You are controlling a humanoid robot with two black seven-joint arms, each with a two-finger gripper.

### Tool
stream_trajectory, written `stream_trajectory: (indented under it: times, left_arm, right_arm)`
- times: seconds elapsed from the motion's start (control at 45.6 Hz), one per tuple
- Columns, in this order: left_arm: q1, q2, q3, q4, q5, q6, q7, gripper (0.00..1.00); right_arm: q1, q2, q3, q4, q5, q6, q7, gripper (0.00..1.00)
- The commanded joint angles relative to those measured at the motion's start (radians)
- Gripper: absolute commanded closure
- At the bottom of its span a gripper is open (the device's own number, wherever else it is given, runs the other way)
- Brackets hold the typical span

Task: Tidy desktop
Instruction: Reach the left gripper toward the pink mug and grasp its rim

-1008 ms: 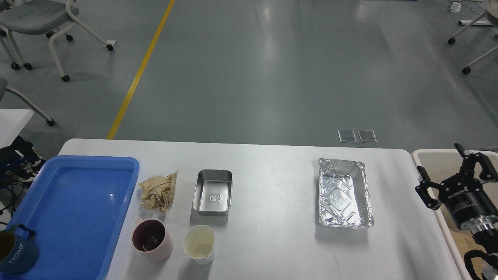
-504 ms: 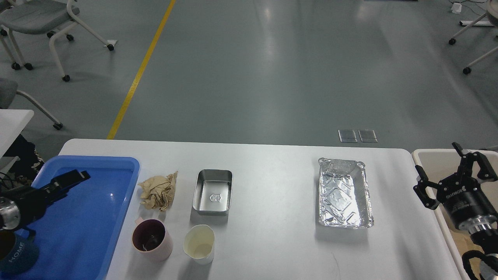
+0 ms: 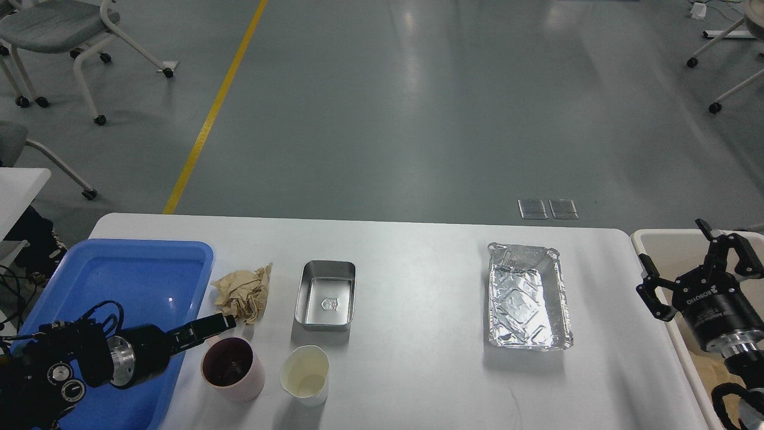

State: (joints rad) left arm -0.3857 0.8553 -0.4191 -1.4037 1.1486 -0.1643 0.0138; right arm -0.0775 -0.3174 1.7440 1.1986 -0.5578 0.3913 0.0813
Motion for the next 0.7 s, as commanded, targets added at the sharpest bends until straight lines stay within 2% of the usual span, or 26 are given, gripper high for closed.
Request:
stream_trajectory:
  times: [0.0,0.263,0.504,0.679]
  left_arm:
    - [0.007,0.100,0.003,-0.098,0.002,0.008,-0.001,0.06]
    - [0.008,0.180,0.010,-0.130,0.002,0.017,-0.005,0.06]
    - [0.002,0.159,0.098,-0.132,0.006,0.014,0.000,0.07]
    - [-0.001,0.145,0.123,-0.130,0.031,0.014,0.026,0.13]
  right_arm:
    - [0.004,0.003,-0.001,-0.001,-0.001,0.000,0.000,0.00]
    - [0.005,0.006,-0.001,0.001,-0.039,0.000,0.000,0.00]
    - [0.005,0.003,-0.001,-0.001,-0.039,0.000,0.000,0.00]
    - [0.005,0.003,0.000,-0.001,-0.039,0.000,0.002,0.00]
